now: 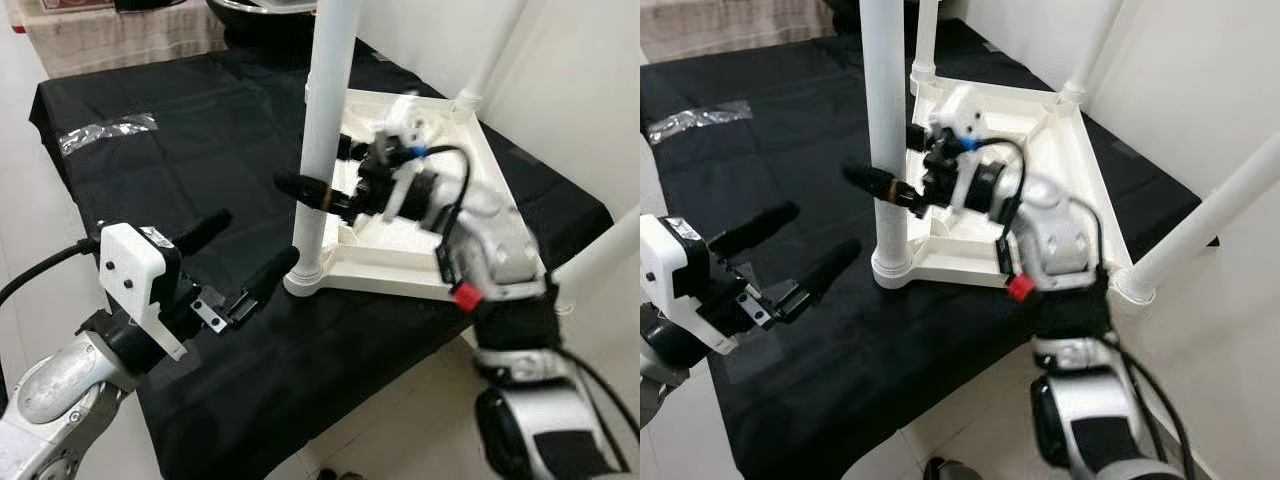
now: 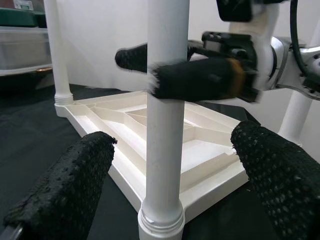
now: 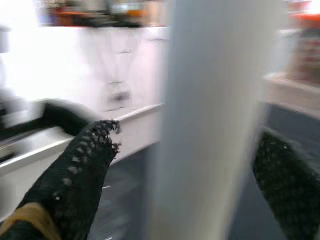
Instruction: Building children table
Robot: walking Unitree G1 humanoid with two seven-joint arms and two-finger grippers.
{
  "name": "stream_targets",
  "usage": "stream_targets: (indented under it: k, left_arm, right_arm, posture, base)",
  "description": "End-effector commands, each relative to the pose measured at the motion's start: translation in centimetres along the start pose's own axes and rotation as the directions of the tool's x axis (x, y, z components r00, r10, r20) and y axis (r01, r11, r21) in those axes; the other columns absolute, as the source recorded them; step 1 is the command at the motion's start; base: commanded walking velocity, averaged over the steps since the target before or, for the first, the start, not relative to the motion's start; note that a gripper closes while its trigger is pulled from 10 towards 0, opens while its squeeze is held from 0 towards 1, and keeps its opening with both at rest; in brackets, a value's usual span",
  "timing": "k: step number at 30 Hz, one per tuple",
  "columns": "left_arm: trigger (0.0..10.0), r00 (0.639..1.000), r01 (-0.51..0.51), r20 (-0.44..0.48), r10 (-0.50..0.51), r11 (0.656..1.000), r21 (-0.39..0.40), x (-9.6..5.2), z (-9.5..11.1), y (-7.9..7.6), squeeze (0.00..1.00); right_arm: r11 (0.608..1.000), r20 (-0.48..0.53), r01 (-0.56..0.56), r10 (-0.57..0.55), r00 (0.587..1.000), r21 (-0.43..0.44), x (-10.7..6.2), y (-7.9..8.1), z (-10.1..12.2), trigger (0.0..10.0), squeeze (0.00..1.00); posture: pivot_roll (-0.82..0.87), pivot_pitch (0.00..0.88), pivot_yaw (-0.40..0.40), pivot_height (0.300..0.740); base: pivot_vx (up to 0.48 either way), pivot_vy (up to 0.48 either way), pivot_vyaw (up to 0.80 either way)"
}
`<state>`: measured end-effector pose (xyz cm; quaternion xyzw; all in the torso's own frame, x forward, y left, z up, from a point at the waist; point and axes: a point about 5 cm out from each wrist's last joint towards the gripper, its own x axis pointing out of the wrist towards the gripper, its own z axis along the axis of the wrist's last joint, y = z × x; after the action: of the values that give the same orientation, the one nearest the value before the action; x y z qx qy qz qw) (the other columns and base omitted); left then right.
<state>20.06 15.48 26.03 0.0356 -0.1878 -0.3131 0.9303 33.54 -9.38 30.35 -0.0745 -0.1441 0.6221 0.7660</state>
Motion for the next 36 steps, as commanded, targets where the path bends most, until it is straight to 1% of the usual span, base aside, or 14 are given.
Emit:
stream_targets:
  k: [1, 2, 3, 4, 5, 7, 8, 13, 18, 19, 21, 22, 34, 36]
  left_arm:
    - [10.0, 1.000, 0.002, -0.014, -0.002, 1.000, -0.004, -0.1, -0.1, -0.2, 0.00]
    - [10.0, 1.000, 0.002, -0.014, -0.002, 1.000, -0.004, -0.1, -0.1, -0.2, 0.00]
    - [10.0, 1.000, 0.001, -0.018, -0.001, 1.000, -0.003, -0.2, -0.2, -0.2, 0.00]
    - [10.0, 1.000, -0.001, -0.019, 0.001, 1.000, -0.005, -0.3, -0.2, -0.3, 0.00]
    - [10.0, 1.000, -0.001, -0.020, 0.001, 1.000, -0.005, -0.3, -0.2, -0.3, 0.00]
    - [10.0, 1.000, -0.001, -0.020, 0.001, 1.000, -0.005, -0.3, -0.2, -0.3, 0.00]
    - [10.0, 1.000, -0.004, -0.022, 0.003, 1.000, -0.003, -0.3, -0.1, -0.4, 0.00]
    - [10.0, 0.999, -0.012, -0.031, 0.012, 1.000, -0.005, -0.6, -0.1, -0.6, 0.00]
    - [10.0, 0.999, -0.024, -0.043, 0.023, 1.000, -0.007, -0.9, -0.1, -0.8, 0.00]
    - [10.0, 0.999, -0.027, -0.047, 0.027, 1.000, -0.005, -1.0, -0.1, -0.7, 0.00]
    - [10.0, 0.998, -0.030, -0.050, 0.029, 1.000, -0.003, -1.0, -0.1, -0.7, 0.00]
    - [10.0, 0.998, -0.031, -0.049, 0.031, 1.000, -0.003, -1.0, -0.1, -0.7, 0.00]
    - [10.0, 0.999, -0.030, -0.034, 0.030, 1.000, -0.003, -0.6, -0.1, -0.4, 0.00]
    - [10.0, 0.999, -0.026, -0.031, 0.026, 1.000, -0.006, -0.4, -0.2, -0.3, 0.00]
  right_arm:
    - [0.984, 0.012, -0.179, 0.178, 0.984, 0.012, 0.4, 0.4, 0.1, 10.0, 1.00]
    - [0.984, 0.012, -0.179, 0.178, 0.984, 0.012, 0.4, 0.4, 0.1, 10.0, 1.00]
    - [0.964, 0.003, -0.266, 0.266, 0.964, 0.013, 0.9, 0.4, 0.3, 10.0, 0.94]
    - [0.945, 0.007, -0.328, 0.327, 0.945, 0.021, 1.2, 0.3, 0.7, 10.0, 0.81]
    - [0.937, 0.007, -0.349, 0.348, 0.937, 0.024, 1.5, 0.0, 1.0, 10.0, 0.25]
    - [0.937, 0.007, -0.349, 0.348, 0.937, 0.024, 1.5, 0.0, 1.0, 10.0, 0.25]
    - [0.940, 0.010, -0.340, 0.340, 0.940, 0.007, 1.9, -0.4, 1.4, 10.0, 0.00]
    - [0.949, 0.034, -0.315, 0.315, 0.949, 0.013, 2.4, -1.5, 2.1, 10.0, 0.00]
    - [0.925, 0.088, -0.374, 0.368, 0.926, 0.063, 1.8, -2.6, 2.9, 10.0, 0.00]
    - [0.921, 0.097, -0.383, 0.376, 0.922, 0.074, 1.5, -2.7, 3.1, 4.0, 0.00]
    - [0.919, 0.100, -0.387, 0.379, 0.920, 0.079, 1.3, -2.9, 3.2, 4.0, 0.00]
    - [0.918, 0.098, -0.386, 0.378, 0.920, 0.085, 1.1, -3.0, 3.2, 0.0, 0.00]
    - [0.930, 0.088, -0.347, 0.338, 0.937, 0.121, -1.1, -2.6, 1.0, 0.0, 0.00]
    - [0.955, 0.068, -0.276, 0.269, 0.961, 0.110, -1.6, -2.6, 0.3, 0.0, 0.00]
  posture:
    - [0.13, 0.229, -0.150, 0.740]
    - [0.13, 0.229, -0.150, 0.740]
    - [0.13, 0.229, -0.150, 0.740]
    - [0.14, 0.237, -0.153, 0.740]
    - [0.14, 0.237, -0.153, 0.740]
    - [0.14, 0.237, -0.153, 0.740]
    - [0.15, 0.247, -0.159, 0.740]
    - [0.15, 0.257, -0.159, 0.740]
    - [0.16, 0.273, -0.163, 0.740]
    - [0.16, 0.273, -0.163, 0.740]
    - [0.16, 0.272, -0.164, 0.740]
    - [0.16, 0.273, -0.165, 0.740]
    - [0.13, 0.249, -0.145, 0.740]
    - [0.12, 0.243, -0.154, 0.740]
  base:
    - [0.000, 0.000, 0.00]
    - [0.000, 0.000, 0.00]
    - [0.000, 0.000, 0.00]
    - [0.000, 0.000, 0.00]
    - [0.000, 0.000, 0.00]
    - [0.000, 0.000, 0.00]
    - [0.000, 0.000, 0.00]
    - [0.000, 0.000, 0.00]
    - [0.000, 0.000, 0.00]
    - [0.000, 0.000, 0.00]
    - [0.000, 0.000, 0.00]
    - [0.000, 0.000, 0.00]
    - [0.000, 0.000, 0.00]
    - [0.000, 0.000, 0.00]
